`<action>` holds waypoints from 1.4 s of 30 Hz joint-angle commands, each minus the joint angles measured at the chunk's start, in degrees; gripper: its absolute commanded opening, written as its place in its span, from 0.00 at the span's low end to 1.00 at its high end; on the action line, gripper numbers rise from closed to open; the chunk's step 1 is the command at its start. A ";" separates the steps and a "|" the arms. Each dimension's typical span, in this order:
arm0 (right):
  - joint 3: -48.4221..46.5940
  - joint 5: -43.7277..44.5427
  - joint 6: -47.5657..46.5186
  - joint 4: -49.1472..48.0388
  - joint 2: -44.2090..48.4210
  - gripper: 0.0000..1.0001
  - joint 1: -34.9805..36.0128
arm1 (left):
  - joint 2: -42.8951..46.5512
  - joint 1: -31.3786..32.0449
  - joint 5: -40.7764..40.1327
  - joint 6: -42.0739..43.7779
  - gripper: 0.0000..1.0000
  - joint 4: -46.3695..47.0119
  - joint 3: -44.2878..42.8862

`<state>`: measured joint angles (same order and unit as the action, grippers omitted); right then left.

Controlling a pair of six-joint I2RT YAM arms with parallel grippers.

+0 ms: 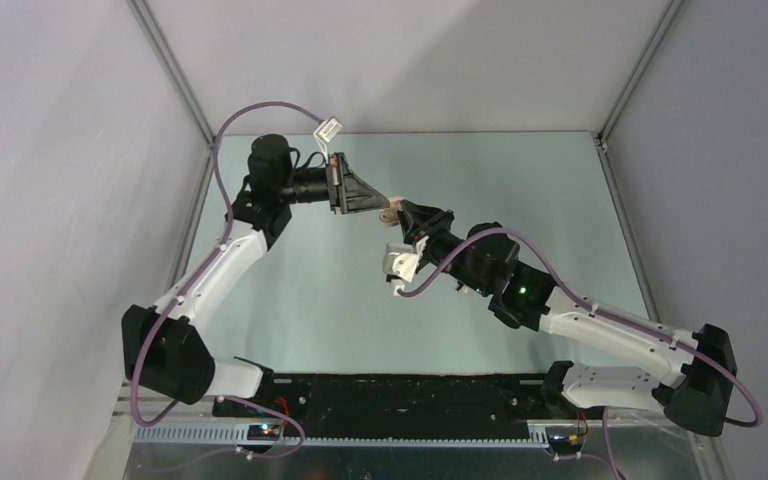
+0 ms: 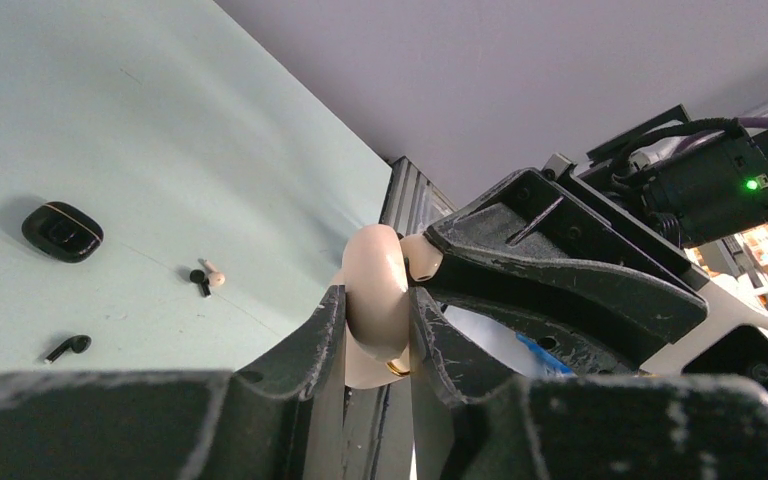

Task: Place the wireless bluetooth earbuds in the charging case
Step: Place the earbud in the charging case.

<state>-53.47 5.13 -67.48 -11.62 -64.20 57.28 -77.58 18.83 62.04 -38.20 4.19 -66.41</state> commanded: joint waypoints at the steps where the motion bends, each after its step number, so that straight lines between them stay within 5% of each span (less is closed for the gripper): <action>1: 1.25 -0.19 -2.14 -0.41 0.29 0.00 0.60 | 0.44 -0.39 1.91 -1.62 0.00 3.05 -1.05; 15: 1.27 -3.63 2.92 3.14 1.86 0.30 0.70 | 0.76 -0.62 1.88 -1.48 0.00 3.45 -0.37; 35: -3.20 -7.50 9.35 6.58 1.50 0.39 -2.67 | 0.08 -0.83 2.35 -1.36 0.00 3.72 -0.17; 42: -8.83 -6.54 16.29 10.33 3.50 0.59 -2.88 | -0.18 -1.10 2.75 -0.46 0.00 3.72 0.33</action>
<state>-55.90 -1.43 -57.78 -2.90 -63.20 54.68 -77.89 18.17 63.31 -39.03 5.50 -66.41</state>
